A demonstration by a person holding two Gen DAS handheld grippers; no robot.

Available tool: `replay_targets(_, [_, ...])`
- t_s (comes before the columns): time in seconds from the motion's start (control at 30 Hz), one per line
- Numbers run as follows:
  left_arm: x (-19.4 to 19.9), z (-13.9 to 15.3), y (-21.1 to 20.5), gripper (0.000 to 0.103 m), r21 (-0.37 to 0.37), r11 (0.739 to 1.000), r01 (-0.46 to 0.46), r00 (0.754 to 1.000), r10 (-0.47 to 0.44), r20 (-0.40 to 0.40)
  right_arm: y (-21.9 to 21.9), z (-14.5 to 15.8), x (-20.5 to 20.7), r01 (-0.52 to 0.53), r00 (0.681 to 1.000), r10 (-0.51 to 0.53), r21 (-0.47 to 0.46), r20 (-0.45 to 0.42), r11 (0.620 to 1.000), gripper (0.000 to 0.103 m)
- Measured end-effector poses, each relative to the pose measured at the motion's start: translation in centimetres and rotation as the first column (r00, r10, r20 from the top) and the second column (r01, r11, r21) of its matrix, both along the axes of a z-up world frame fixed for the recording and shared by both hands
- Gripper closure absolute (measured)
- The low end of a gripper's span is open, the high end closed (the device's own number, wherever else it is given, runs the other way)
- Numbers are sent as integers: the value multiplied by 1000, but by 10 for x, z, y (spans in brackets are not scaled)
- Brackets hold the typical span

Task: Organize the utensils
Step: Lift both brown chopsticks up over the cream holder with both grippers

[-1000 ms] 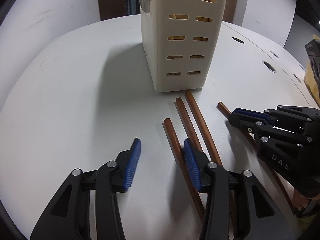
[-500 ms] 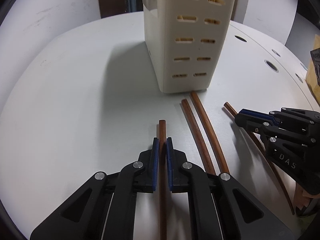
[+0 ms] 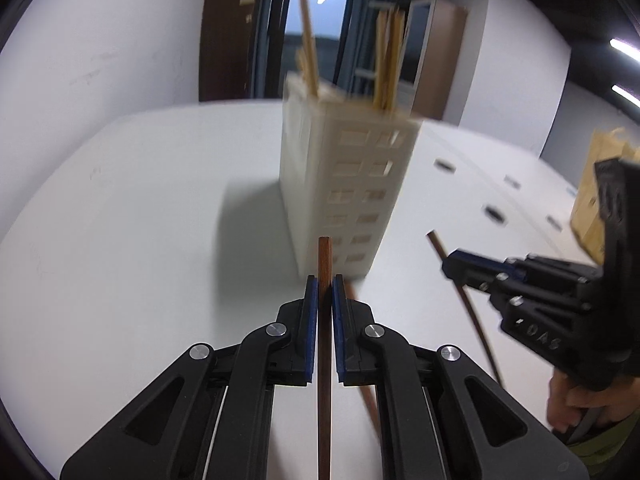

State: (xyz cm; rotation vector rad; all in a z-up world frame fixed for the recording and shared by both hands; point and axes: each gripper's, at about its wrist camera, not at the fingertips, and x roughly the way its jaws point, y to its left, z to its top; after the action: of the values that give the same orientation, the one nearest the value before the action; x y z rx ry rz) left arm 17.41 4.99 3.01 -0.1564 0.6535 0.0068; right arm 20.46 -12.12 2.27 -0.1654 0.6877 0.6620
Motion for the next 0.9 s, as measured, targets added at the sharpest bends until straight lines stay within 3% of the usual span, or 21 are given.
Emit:
replay_targets(0.47, [-14, 39, -10, 96, 19, 1000, 11, 994, -13, 107, -7, 37, -16, -30, 994, 22, 80, 106, 996, 96])
replay_targets(0.6, [-10, 53, -13, 96, 72, 997, 2, 989, -12, 149, -1, 59, -19, -42, 989, 29, 88, 147, 995, 96])
replay_targets(0.9, [-9, 96, -14, 96, 84, 996, 13, 965, -34, 260, 7, 105, -22, -73, 969, 40, 130, 244, 989, 96])
